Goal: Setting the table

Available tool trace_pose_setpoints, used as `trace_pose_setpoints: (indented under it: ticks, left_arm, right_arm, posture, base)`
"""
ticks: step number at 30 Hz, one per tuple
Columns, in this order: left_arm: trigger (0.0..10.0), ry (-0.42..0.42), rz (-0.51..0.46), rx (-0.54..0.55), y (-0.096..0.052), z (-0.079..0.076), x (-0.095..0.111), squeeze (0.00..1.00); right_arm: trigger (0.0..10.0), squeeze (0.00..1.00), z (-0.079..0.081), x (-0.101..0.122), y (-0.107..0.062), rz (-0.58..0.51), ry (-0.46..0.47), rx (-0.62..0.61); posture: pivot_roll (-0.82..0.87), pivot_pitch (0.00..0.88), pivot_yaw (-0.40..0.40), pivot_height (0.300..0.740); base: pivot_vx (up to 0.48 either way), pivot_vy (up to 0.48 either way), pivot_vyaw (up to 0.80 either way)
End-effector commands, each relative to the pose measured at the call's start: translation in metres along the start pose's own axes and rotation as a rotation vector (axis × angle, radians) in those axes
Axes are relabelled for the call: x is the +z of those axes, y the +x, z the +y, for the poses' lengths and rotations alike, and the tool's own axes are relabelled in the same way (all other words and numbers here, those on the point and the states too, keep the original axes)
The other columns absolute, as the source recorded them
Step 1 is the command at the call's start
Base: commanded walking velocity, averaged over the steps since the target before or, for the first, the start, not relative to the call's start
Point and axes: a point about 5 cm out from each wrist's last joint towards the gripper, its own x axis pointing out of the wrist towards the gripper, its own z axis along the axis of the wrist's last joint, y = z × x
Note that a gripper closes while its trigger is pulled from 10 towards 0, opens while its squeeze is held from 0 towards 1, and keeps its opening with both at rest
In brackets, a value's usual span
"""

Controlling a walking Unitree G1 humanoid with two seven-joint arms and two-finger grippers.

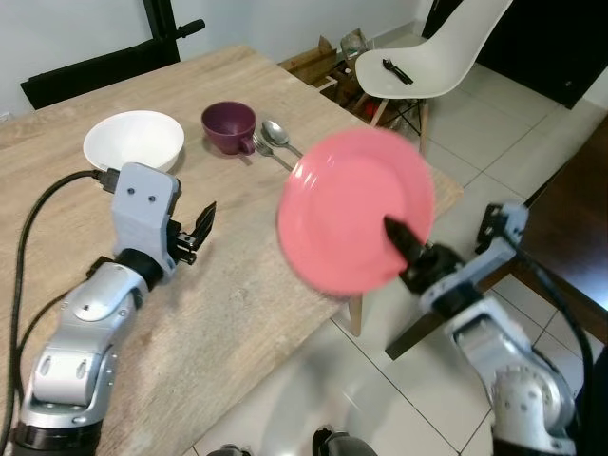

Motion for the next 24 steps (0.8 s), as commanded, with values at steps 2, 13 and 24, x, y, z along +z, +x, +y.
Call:
trace_pose_setpoints:
  ticks: [2, 13, 24]
  left_arm:
    - [10.0, 0.025, -0.003, -0.007, 0.0025, 0.0034, -0.0017, 0.00]
    - [10.0, 0.027, -0.018, 0.020, -0.0003, 0.0070, -0.0009, 0.00]
    - [10.0, 0.036, -0.020, 0.026, 0.0024, 0.0038, -0.0041, 0.00]
  right_arm:
    - [10.0, 0.00, 0.0051, -0.0077, -0.0007, 0.045, -0.033, 0.028]
    - [10.0, 0.00, 0.0051, -0.0006, 0.0033, 0.046, -0.082, 0.041]
    - [10.0, 0.00, 0.0010, -0.0022, 0.0007, 0.020, -0.065, 0.005]
  posture:
    - [-0.06, 0.064, 0.013, 0.740]
    - [-0.06, 0.055, 0.011, 0.740]
    - [-0.06, 0.051, 0.018, 0.740]
  base:
    - [0.000, 0.000, 0.00]
    - [0.000, 0.000, 0.00]
    - [0.000, 0.000, 0.00]
